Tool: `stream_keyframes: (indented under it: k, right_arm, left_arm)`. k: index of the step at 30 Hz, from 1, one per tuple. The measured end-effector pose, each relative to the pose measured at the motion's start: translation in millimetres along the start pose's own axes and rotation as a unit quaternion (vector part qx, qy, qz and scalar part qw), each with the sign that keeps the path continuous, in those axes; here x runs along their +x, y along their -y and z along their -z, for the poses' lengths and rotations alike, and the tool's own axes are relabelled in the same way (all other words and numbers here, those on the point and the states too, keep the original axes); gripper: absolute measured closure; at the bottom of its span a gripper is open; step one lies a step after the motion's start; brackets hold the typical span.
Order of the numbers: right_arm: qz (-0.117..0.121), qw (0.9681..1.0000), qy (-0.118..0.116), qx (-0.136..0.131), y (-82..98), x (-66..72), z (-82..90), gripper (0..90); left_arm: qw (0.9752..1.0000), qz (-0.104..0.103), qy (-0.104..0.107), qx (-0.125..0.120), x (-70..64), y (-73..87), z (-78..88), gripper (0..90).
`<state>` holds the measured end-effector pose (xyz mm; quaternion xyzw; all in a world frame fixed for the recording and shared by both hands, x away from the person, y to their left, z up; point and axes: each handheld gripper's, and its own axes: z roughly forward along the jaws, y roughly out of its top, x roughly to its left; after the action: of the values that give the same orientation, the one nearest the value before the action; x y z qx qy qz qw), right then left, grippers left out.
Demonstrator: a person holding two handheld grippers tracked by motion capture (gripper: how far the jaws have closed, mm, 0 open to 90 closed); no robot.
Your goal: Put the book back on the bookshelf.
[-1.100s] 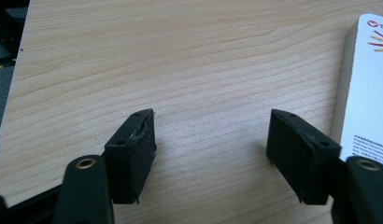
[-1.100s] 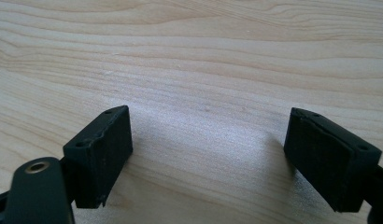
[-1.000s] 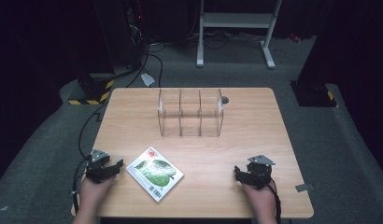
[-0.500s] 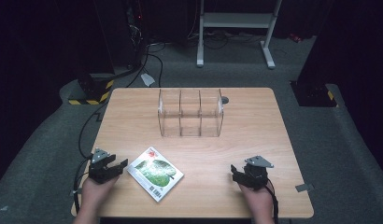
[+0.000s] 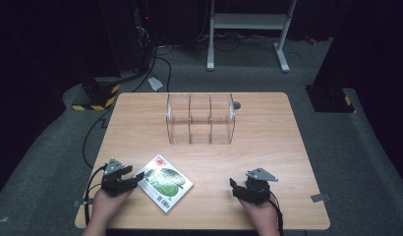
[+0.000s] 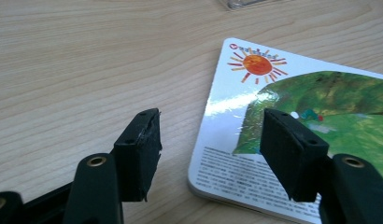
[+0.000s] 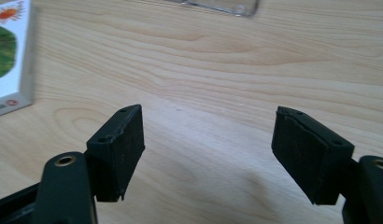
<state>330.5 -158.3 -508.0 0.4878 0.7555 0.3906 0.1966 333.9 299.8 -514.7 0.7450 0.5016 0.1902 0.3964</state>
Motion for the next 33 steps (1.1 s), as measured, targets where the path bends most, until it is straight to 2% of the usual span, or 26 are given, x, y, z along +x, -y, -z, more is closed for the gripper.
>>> stream_keyframes:
  k: [1,5,8,10,13,20,30,33]
  right_arm:
    - [0.004,1.0000,-0.004,-0.001,-0.1,2.1,0.0,24.2]
    - [0.016,0.9997,-0.020,0.001,0.3,13.1,-0.8,22.6]
    - [0.027,0.9994,-0.023,0.003,0.7,20.5,-2.1,22.7]
    - [0.028,0.9993,-0.027,0.005,1.1,24.0,-2.9,23.1]
    - [0.035,0.9988,-0.033,0.006,1.6,25.9,-4.2,24.6]
    - [0.032,0.9989,-0.034,0.011,2.4,26.5,-4.8,24.9]
    - [0.038,0.9985,-0.038,0.016,3.2,30.3,-5.8,24.8]
    - [0.048,0.9978,-0.041,0.019,4.2,33.8,-6.6,24.8]
  left_arm:
    - [1.0000,-0.006,0.001,0.002,-0.4,0.2,-0.4,38.0]
    - [0.9999,-0.003,0.011,0.009,-3.3,2.1,-3.9,37.6]
    - [0.9997,-0.007,0.013,0.018,-5.7,3.4,-6.6,37.3]
    - [0.9997,-0.003,0.019,0.018,-7.4,4.3,-7.9,36.8]
    - [0.9996,-0.006,0.018,0.019,-9.1,4.1,-8.4,36.1]
    - [0.9995,-0.009,0.022,0.022,-11.1,4.0,-8.2,35.7]
    - [0.9975,-0.033,0.054,0.032,-34.3,1.9,-13.5,35.6]
    - [0.9963,-0.042,0.067,0.035,-41.6,1.5,-15.1,35.7]
